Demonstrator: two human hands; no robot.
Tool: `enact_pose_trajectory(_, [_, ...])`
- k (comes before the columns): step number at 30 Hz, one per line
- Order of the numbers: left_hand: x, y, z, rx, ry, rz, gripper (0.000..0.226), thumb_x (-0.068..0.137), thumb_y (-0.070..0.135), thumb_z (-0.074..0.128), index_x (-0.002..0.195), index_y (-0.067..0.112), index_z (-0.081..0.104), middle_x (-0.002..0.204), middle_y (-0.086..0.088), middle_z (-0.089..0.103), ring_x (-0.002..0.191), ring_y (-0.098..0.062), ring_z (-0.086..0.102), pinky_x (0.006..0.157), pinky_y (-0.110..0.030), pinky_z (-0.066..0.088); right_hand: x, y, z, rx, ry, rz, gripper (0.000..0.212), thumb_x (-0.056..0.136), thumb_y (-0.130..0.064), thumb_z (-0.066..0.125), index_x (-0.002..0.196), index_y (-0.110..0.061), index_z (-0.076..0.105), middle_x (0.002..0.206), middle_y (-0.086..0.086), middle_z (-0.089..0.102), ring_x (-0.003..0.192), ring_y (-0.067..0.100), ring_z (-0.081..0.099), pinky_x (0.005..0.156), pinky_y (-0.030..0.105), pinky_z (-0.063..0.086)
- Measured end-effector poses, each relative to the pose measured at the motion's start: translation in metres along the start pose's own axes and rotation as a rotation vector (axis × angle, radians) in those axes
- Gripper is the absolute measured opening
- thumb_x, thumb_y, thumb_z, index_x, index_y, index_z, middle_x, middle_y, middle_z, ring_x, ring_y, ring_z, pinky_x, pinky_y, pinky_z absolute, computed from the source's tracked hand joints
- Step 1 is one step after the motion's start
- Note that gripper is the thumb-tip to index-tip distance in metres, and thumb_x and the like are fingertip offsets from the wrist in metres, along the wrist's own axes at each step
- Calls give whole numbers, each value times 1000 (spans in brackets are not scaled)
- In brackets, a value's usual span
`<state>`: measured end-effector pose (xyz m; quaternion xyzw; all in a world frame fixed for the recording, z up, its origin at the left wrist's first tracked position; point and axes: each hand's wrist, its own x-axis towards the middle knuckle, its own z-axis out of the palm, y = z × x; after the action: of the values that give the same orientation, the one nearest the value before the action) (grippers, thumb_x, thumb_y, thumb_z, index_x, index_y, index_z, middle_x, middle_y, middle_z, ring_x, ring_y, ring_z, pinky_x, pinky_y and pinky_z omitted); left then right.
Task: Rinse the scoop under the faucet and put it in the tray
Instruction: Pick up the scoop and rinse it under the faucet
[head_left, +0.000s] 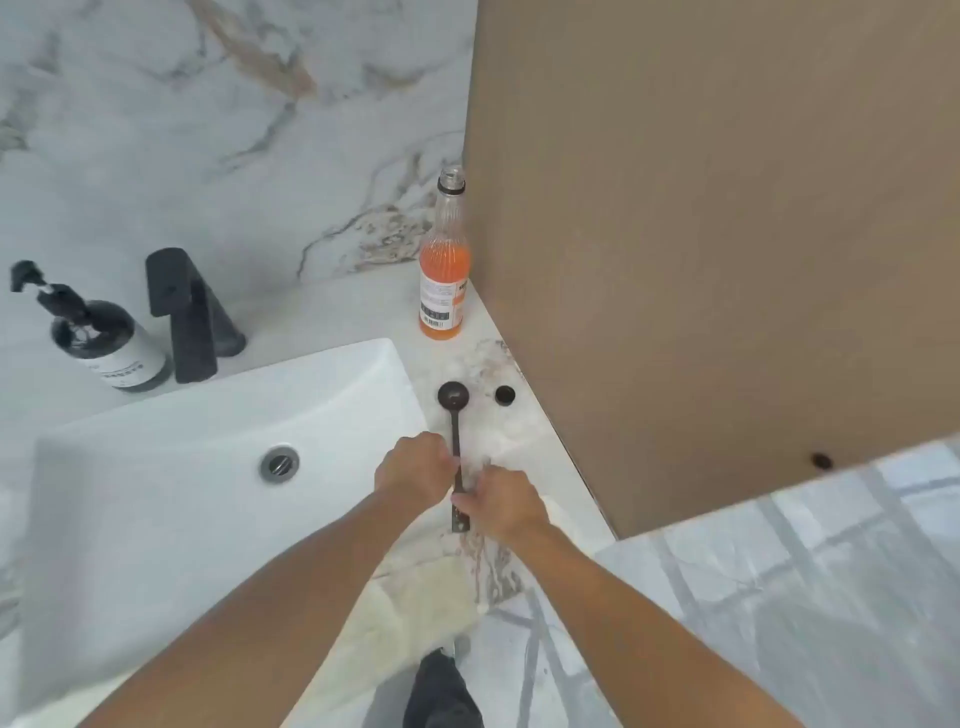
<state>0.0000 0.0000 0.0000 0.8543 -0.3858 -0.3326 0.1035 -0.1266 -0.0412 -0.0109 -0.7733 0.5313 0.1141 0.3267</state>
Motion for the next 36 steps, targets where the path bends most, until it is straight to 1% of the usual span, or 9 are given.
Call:
enact_pose_trajectory(3, [31, 11, 7, -30, 38, -40, 23, 91, 40, 54, 94, 18, 60, 99, -7, 67, 93, -32, 64, 72, -36, 49, 15, 3, 8, 22, -1, -32, 26, 79, -44, 64, 84, -20, 55, 89, 4, 68, 83, 26, 66, 63, 30, 48])
enact_pose_trajectory(6, [45, 14, 13, -103, 29, -118, 23, 88, 36, 61, 97, 15, 55, 96, -7, 64, 90, -32, 62, 67, -35, 45, 20, 0, 11, -3, -15, -70, 19, 84, -36, 60, 91, -18, 59, 93, 5, 68, 92, 25, 62, 65, 29, 45])
enact_pose_trajectory(11, [49, 6, 17, -381, 46, -212, 11, 82, 23, 68, 90, 15, 65, 88, -5, 73, 81, -24, 62, 68, -31, 50, 22, -2, 16, 78, -61, -40, 10, 81, -28, 60, 78, -18, 61, 77, -3, 71, 73, 14, 67, 63, 30, 55])
enact_pose_trajectory(15, [39, -17, 1, -648, 12, -296, 8, 76, 21, 75, 77, 23, 67, 74, 1, 75, 71, -24, 71, 72, -31, 61, 19, -16, 23, 162, -99, -31, 17, 79, -33, 65, 67, -27, 54, 67, -7, 65, 62, 5, 62, 58, 20, 48])
enact_pose_trajectory(22, [6, -120, -46, -941, -17, -453, 8, 73, 9, 82, 79, 9, 77, 71, -6, 72, 60, -19, 72, 64, -36, 65, 11, -99, 35, 194, -392, -180, 19, 76, -25, 70, 62, -27, 57, 68, -7, 66, 54, 0, 55, 52, 12, 42])
enact_pose_trajectory(25, [-10, -167, -64, -1007, -31, -497, 9, 72, 7, 83, 79, 6, 78, 66, -7, 69, 55, -19, 66, 66, -38, 65, 20, -169, 12, 394, -311, -218, 14, 80, -18, 64, 66, -18, 64, 65, 4, 71, 44, 8, 54, 43, 19, 40])
enact_pose_trajectory(29, [-23, -199, -77, -1084, 10, -519, 6, 72, 7, 83, 74, 8, 78, 62, -5, 68, 50, -19, 64, 57, -32, 61, 32, -268, -25, 827, -282, -236, 8, 86, -9, 57, 85, -10, 65, 74, 5, 74, 50, 18, 60, 42, 25, 43])
enact_pose_trajectory(32, [-25, -206, -80, -1119, 30, -532, 7, 72, 6, 84, 73, 10, 78, 61, -5, 68, 51, -20, 64, 58, -32, 61, 34, -314, -32, 930, -390, -205, 7, 89, -7, 58, 93, -8, 63, 89, 11, 71, 62, 23, 68, 48, 27, 52])
enact_pose_trajectory(36, [-22, -209, -80, -1126, 42, -539, 8, 71, 7, 84, 72, 11, 78, 63, -5, 68, 49, -19, 65, 56, -31, 61, 36, -335, -33, 1041, -492, -104, 10, 92, -4, 57, 97, 3, 62, 92, 17, 71, 77, 27, 70, 64, 30, 57])
